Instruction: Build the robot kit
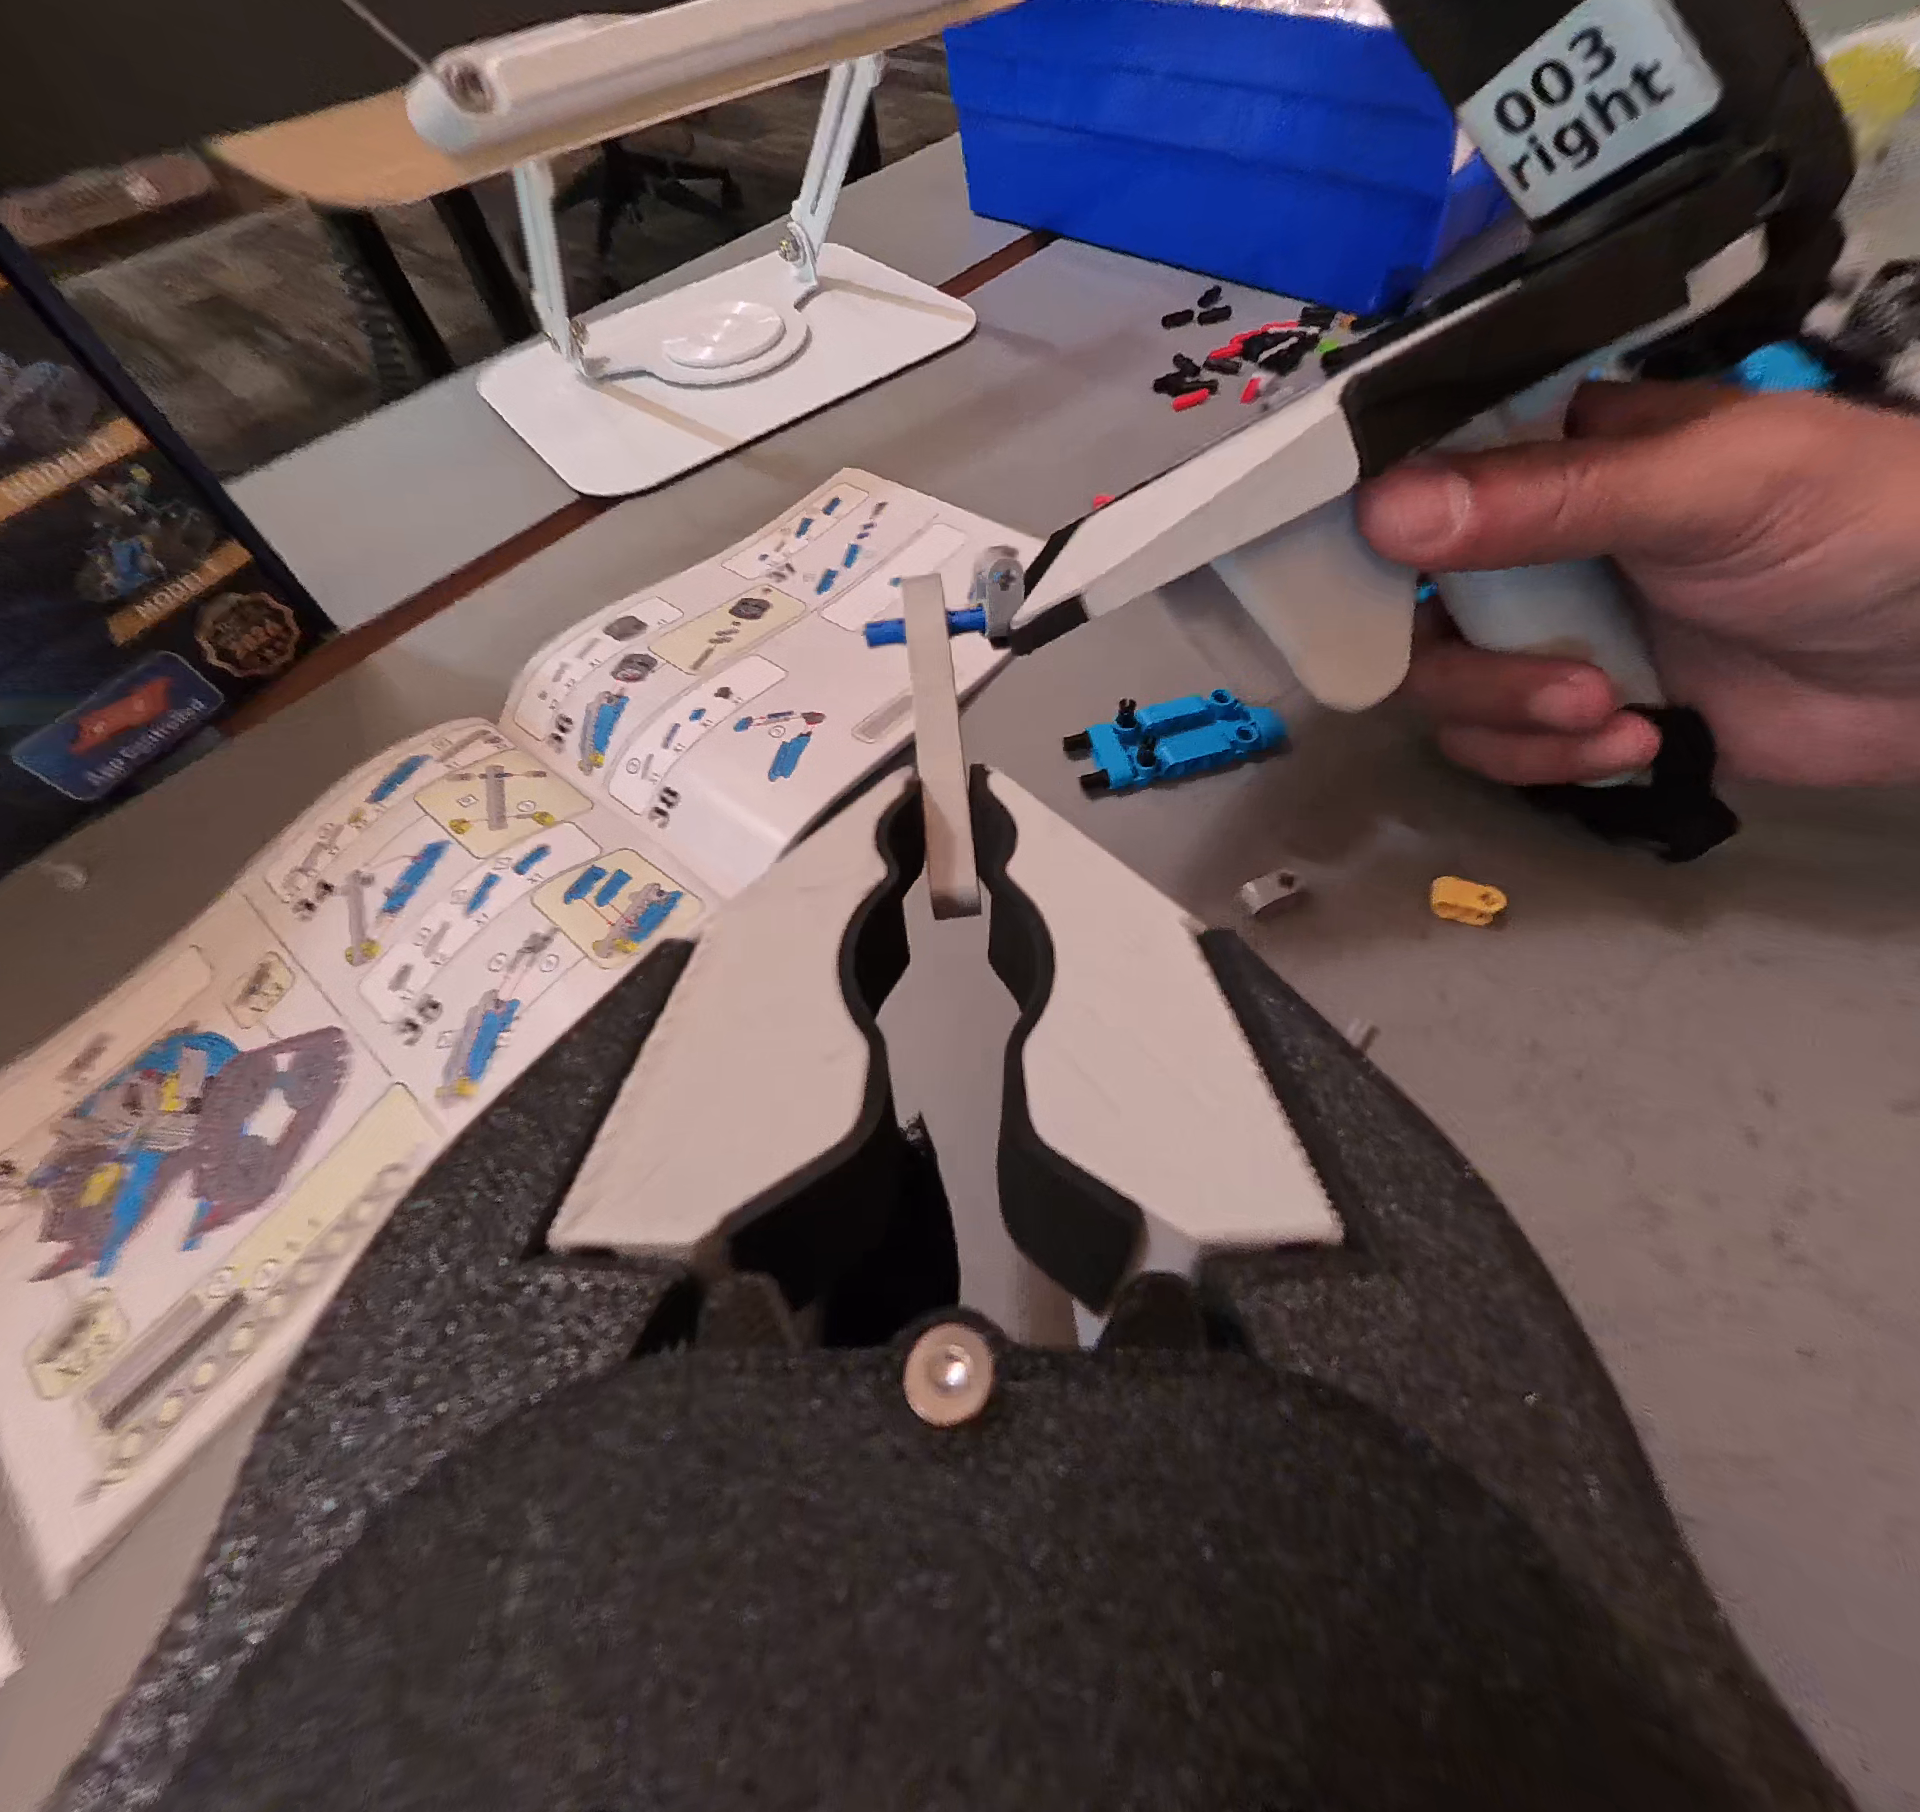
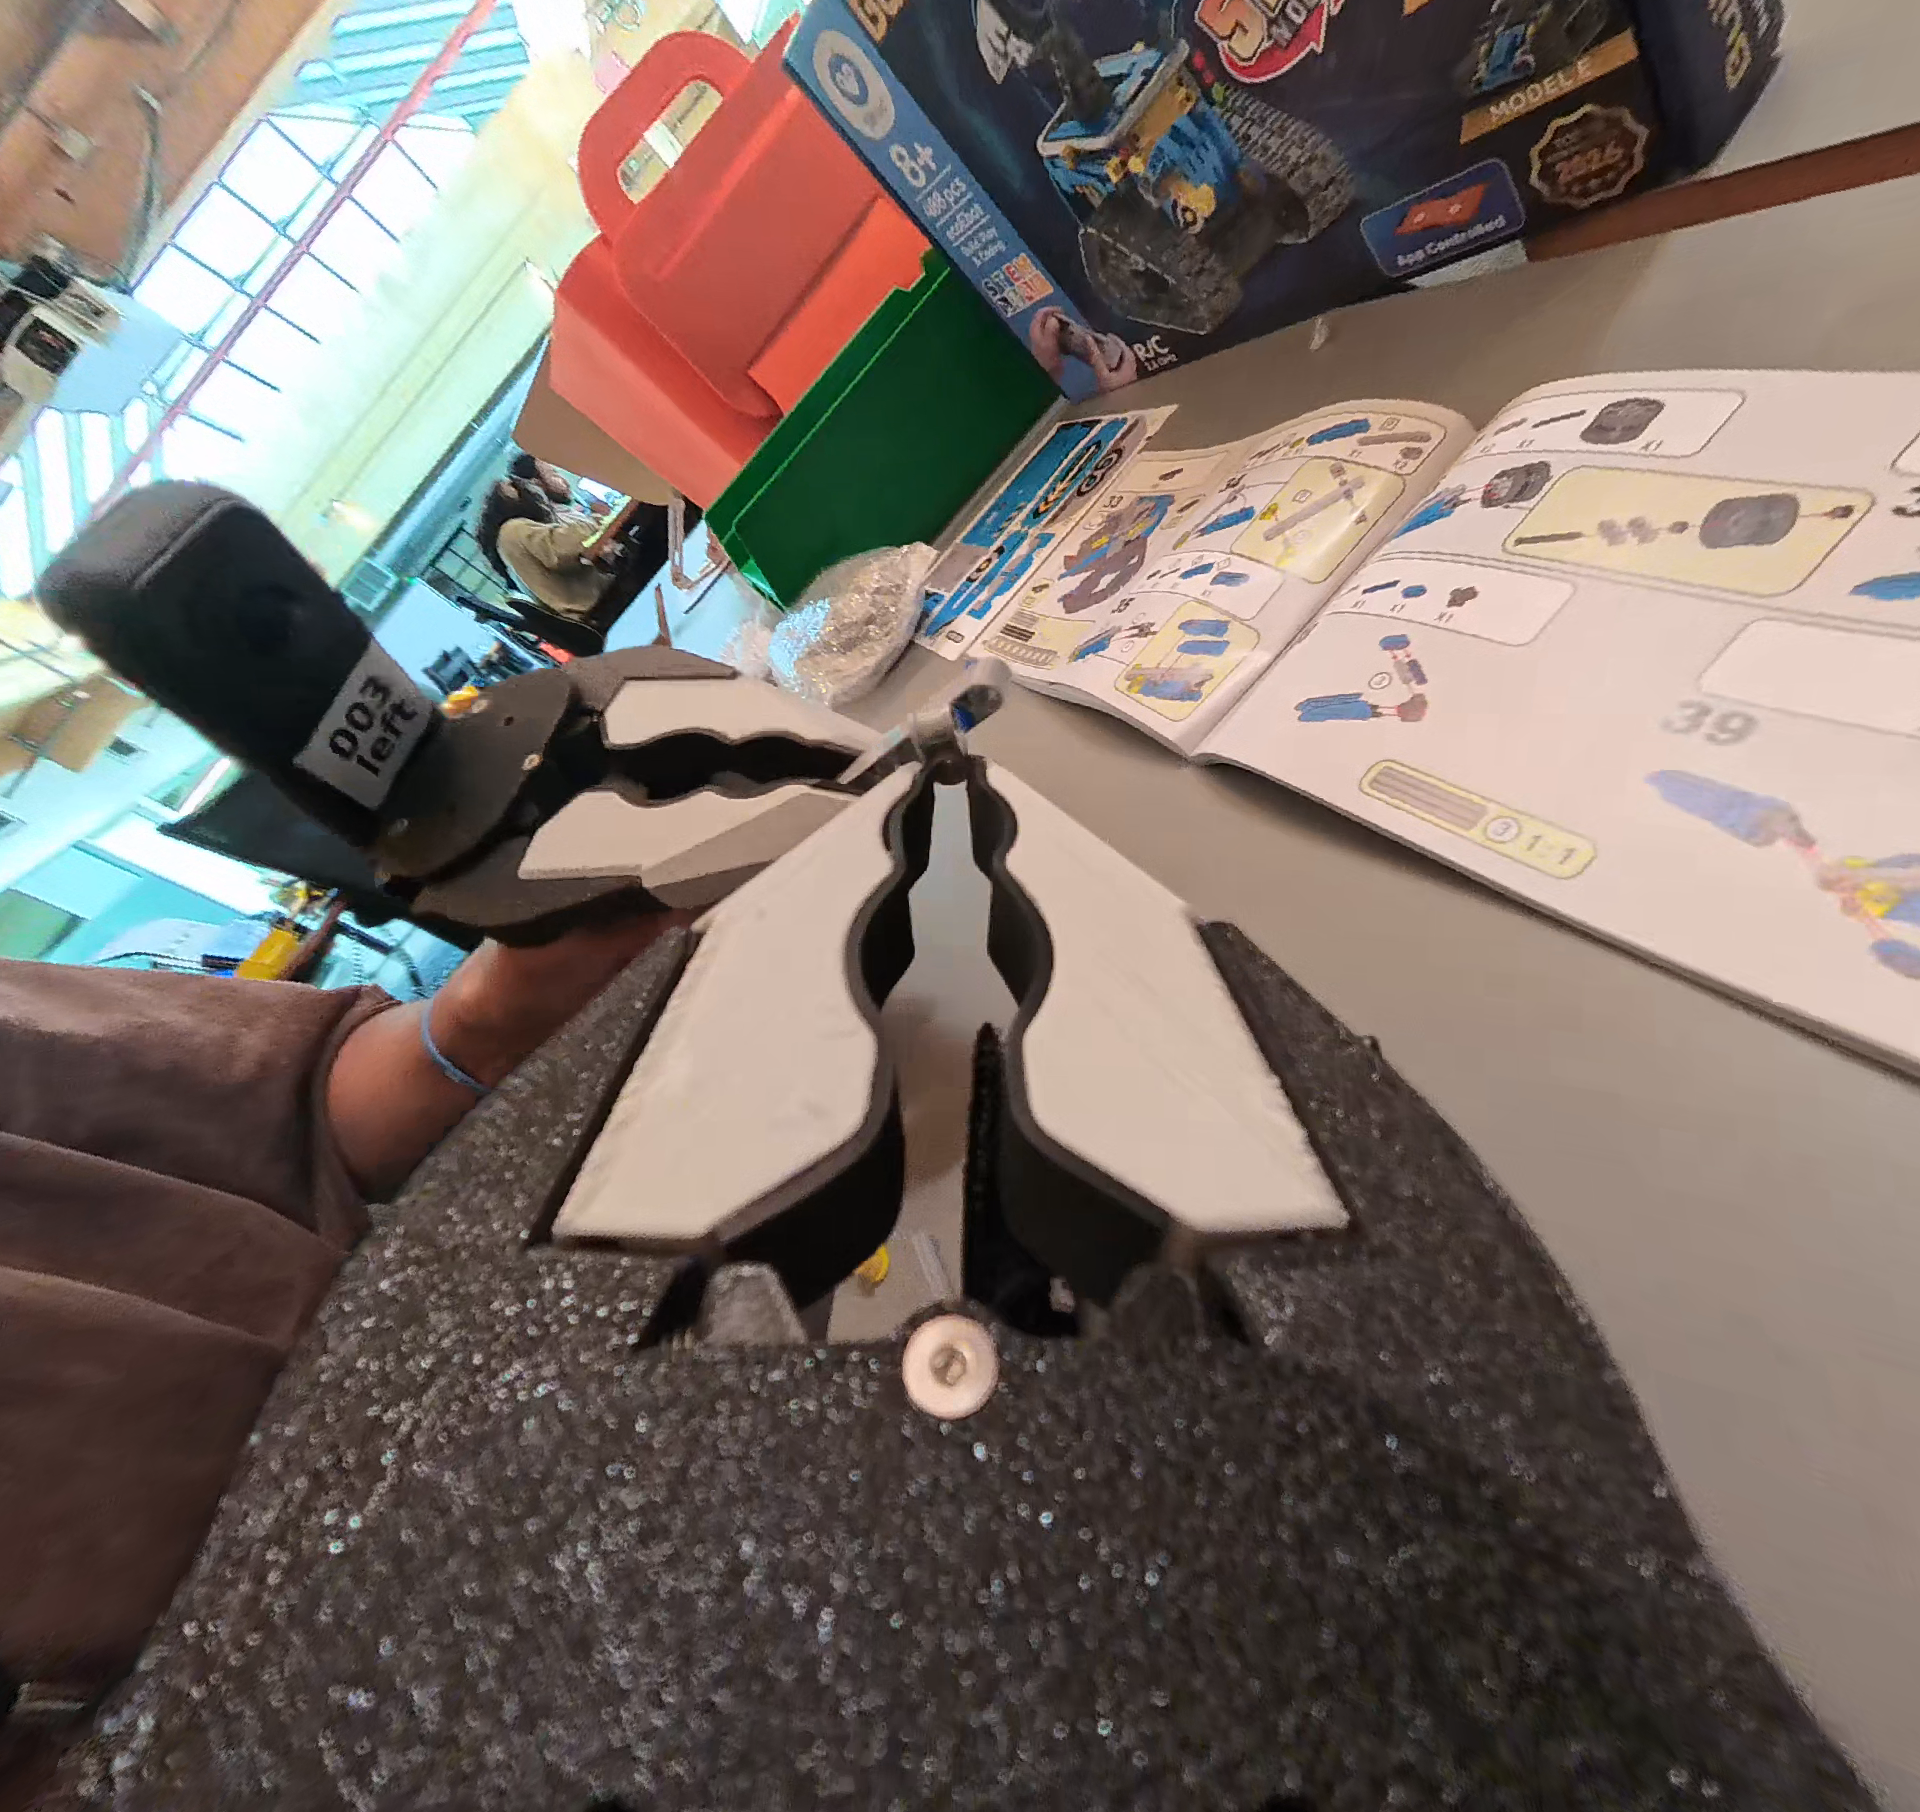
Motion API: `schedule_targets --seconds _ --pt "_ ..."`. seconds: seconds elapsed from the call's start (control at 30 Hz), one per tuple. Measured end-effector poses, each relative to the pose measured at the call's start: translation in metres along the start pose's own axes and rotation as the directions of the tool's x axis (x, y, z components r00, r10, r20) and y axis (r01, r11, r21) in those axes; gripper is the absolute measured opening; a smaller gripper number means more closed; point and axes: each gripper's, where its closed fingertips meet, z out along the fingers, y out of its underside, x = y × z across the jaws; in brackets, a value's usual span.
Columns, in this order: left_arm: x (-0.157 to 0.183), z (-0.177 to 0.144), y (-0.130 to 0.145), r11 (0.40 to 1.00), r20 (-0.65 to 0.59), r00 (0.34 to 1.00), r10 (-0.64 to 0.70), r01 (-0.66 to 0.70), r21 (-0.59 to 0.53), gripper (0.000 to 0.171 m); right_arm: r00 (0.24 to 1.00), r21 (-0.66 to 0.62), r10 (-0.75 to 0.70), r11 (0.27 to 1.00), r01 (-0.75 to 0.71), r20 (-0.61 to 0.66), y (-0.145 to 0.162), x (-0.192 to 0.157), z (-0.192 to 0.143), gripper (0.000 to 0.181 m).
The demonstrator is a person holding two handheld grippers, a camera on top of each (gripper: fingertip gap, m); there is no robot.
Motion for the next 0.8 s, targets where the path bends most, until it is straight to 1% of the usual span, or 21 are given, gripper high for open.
schedule_targets --seconds 0.07,0.2,0.27,0.3,0.37,0.4,0.47,0.5,0.53,0.6,0.63,0.7,0.73,0.8 --pt "-0.002 -0.001 0.0 0.996 0.051 0.994 0.092 -0.091 -0.012 0.007 1.0 -0.001 0.03 1.0 -0.03 0.01 0.001 0.0 0.001 0.006" --pt "-0.001 -0.002 -0.004 0.987 0.097 0.983 0.159 -0.159 -0.007 0.007 0.993 0.036 0.113 0.993 -0.115 0.042 -0.001 -0.002 0.0 0.006" --pt "-0.001 -0.002 -0.005 0.981 0.109 0.975 0.194 -0.194 -0.007 0.007 0.994 0.05 0.104 0.993 -0.106 0.036 -0.002 -0.003 0.0 0.006" --pt "-0.001 -0.002 -0.005 0.975 0.12 0.968 0.221 -0.221 -0.013 0.007 0.998 0.044 0.062 0.997 -0.063 0.009 -0.002 -0.002 -0.001 0.006" --pt "-0.001 -0.002 -0.004 0.963 0.137 0.953 0.27 -0.269 -0.026 0.007 0.989 0.012 -0.111 0.994 0.113 -0.098 -0.001 0.001 0.0 0.006" --pt "-0.001 -0.002 -0.005 0.959 0.14 0.949 0.282 -0.281 -0.027 0.007 0.963 -0.018 -0.215 0.976 0.215 -0.161 0.0 0.003 0.0 0.006" --pt "-0.001 -0.004 -0.007 0.959 0.141 0.949 0.281 -0.282 -0.012 0.007 0.883 -0.077 -0.399 0.916 0.393 -0.246 -0.001 0.003 0.0 0.006" --pt "-0.001 -0.005 -0.009 0.961 0.139 0.951 0.275 -0.278 -0.003 0.007 0.856 -0.09 -0.443 0.896 0.435 -0.267 -0.003 0.002 0.0 0.006" --pt "0.0 -0.007 -0.011 0.961 0.137 0.952 0.274 -0.278 0.008 0.007 0.848 -0.089 -0.457 0.888 0.451 -0.268 -0.003 0.0 0.0 0.006" --pt "0.006 -0.008 -0.016 0.935 0.147 0.926 0.348 -0.354 0.018 0.007 0.89 -0.076 -0.406 0.914 0.399 -0.209 0.002 -0.007 0.004 0.005" --pt "0.018 -0.007 -0.018 0.906 0.126 0.901 0.414 -0.421 0.032 0.006 0.913 -0.091 -0.367 0.93 0.356 -0.18 0.008 -0.007 0.008 0.0" --pt "0.016 -0.006 -0.016 0.849 0.212 0.827 0.522 -0.527 -0.036 0.006 0.927 -0.109 -0.338 0.94 0.323 -0.164 0.014 -0.004 0.012 0.0" --pt "0.014 -0.006 -0.013 0.849 0.22 0.824 0.522 -0.525 -0.05 0.006 0.927 -0.118 -0.339 0.939 0.323 -0.16 0.014 -0.002 0.012 0.0" --pt "0.011 -0.004 -0.009 0.89 0.172 0.875 0.453 -0.454 -0.036 0.007 0.931 -0.148 -0.338 0.937 0.317 -0.14 0.015 -0.001 0.011 0.0"
